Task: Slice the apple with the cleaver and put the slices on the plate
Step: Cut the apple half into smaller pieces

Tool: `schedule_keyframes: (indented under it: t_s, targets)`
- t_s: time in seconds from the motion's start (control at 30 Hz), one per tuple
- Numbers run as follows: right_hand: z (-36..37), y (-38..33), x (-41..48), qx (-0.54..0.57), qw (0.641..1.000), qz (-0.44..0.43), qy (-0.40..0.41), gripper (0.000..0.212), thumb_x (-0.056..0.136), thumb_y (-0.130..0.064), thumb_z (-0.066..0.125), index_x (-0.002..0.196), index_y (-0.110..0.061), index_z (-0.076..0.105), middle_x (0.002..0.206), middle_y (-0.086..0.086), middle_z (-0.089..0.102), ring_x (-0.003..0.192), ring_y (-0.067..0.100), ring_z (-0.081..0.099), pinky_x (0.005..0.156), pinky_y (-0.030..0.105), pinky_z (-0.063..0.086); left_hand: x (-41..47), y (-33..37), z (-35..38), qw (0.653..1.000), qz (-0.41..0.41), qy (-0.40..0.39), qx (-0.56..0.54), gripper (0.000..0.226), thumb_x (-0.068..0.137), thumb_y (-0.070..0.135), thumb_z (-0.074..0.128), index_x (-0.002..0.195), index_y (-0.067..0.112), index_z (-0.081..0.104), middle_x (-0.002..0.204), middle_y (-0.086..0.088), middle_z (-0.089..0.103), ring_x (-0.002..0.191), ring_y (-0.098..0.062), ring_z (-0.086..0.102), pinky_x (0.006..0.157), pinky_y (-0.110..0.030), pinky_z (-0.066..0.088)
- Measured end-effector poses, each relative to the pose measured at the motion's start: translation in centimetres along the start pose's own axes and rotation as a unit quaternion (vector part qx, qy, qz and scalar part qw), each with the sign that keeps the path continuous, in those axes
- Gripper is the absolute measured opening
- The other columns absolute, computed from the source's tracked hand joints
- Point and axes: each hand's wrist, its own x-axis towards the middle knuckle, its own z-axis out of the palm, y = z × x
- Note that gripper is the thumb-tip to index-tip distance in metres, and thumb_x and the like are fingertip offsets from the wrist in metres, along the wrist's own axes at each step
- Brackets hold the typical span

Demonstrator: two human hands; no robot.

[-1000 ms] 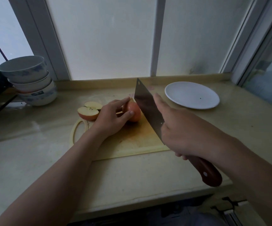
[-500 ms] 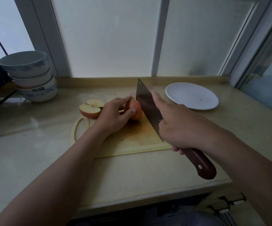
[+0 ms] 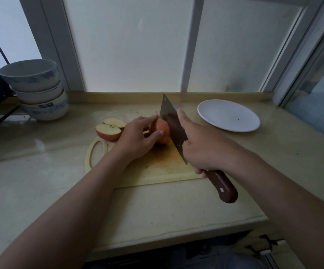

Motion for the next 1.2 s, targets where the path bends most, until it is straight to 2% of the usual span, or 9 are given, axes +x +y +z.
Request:
schedule_keyframes:
  t_s: [0.13,0.23,0.43,0.63,0.83,0.93,1.03,1.1,1.2]
  targets:
    - [0.1,-0.1,-0.7,-0.005,1.0,0.005,-0.015,0.094,0.1,-0.003,0.041,0.162,-0.05,-0.012,0.082,0.01,0.067,0.046,0.016,0.065,0.046,0.029,0.057,0.1,-0.2,0.0,1.0,0.0,0.004,-0.003,0.061,0.093,0.034,0.069,0.149,0.021,0.047,0.138,-0.003,0.055,0.124,-0.019,0.055,0.101,-0.034,0.051]
    - [0.1,-0.2,-0.4,-0.008,1.0,0.009,-0.014,0.095,0.098,-0.002,0.04,0.162,-0.049,-0.012,0.083,0.011,0.067,0.047,0.017,0.066,0.047,0.03,0.057,0.2,-0.2,0.2,1.0,0.003,0.005,0.005,0.061,0.093,0.035,0.069,0.149,0.022,0.047,0.138,-0.003,0.056,0.123,-0.019,0.056,0.102,-0.038,0.052]
    - [1.0,-0.2,1.1,0.011,1.0,0.014,-0.01,0.095,0.096,-0.002,0.04,0.162,-0.05,-0.01,0.101,0.01,0.059,0.061,0.025,0.071,0.051,0.034,0.061,0.1,-0.2,0.3,0.999,0.015,0.011,0.027,0.062,0.093,0.036,0.069,0.149,0.023,0.047,0.133,-0.002,0.057,0.119,-0.019,0.057,0.101,-0.042,0.052]
    - [1.9,-0.1,2.1,-0.004,0.999,0.029,-0.023,0.093,0.097,-0.003,0.038,0.163,-0.049,-0.009,0.096,0.007,0.06,0.058,0.02,0.069,0.049,0.032,0.061,0.3,-0.4,0.3,1.0,0.014,0.004,0.028,0.063,0.093,0.036,0.069,0.15,0.022,0.045,0.134,-0.003,0.057,0.121,-0.021,0.057,0.102,-0.044,0.052]
    - [1.3,0.0,2.3,0.008,0.999,0.04,-0.034,0.094,0.096,-0.002,0.039,0.162,-0.051,-0.008,0.088,0.013,0.066,0.05,0.017,0.064,0.046,0.027,0.055,0.3,-0.4,0.3,0.999,0.016,0.009,0.035,0.062,0.094,0.037,0.067,0.15,0.022,0.046,0.134,-0.003,0.057,0.12,-0.02,0.058,0.101,-0.043,0.053]
    - [0.9,0.5,2.0,0.022,0.998,0.048,-0.029,0.098,0.093,0.0,0.041,0.162,-0.054,-0.002,0.085,0.014,0.069,0.051,0.019,0.065,0.048,0.031,0.058,0.1,-0.5,0.1,1.0,0.012,0.001,0.026,0.062,0.094,0.039,0.066,0.15,0.024,0.045,0.138,-0.003,0.055,0.122,-0.02,0.056,0.101,-0.044,0.052]
    - [0.5,1.3,1.3,0.045,0.998,0.042,-0.001,0.095,0.093,0.0,0.043,0.161,-0.055,0.006,0.089,0.014,0.071,0.063,0.025,0.072,0.055,0.037,0.063,0.0,-0.6,0.0,1.0,0.006,-0.011,0.021,0.065,0.094,0.042,0.065,0.152,0.024,0.042,0.141,-0.002,0.052,0.123,-0.019,0.055,0.101,-0.044,0.053]
    - [0.3,1.7,1.0,0.06,0.997,0.027,0.03,0.091,0.096,-0.004,0.043,0.161,-0.056,0.006,0.093,0.012,0.07,0.064,0.026,0.072,0.054,0.038,0.064,0.1,-0.5,0.0,1.0,0.001,-0.014,0.018,0.066,0.093,0.044,0.066,0.152,0.025,0.042,0.143,-0.001,0.051,0.122,-0.018,0.055,0.1,-0.042,0.054]
    - [-0.1,1.9,0.8,0.075,0.995,0.007,0.064,0.088,0.101,-0.006,0.043,0.162,-0.055,0.003,0.112,0.012,0.065,0.061,0.022,0.07,0.053,0.035,0.062,0.0,-0.4,0.1,1.0,-0.007,-0.016,0.022,0.069,0.092,0.044,0.068,0.152,0.027,0.041,0.145,-0.001,0.05,0.121,-0.017,0.054,0.099,-0.042,0.054]
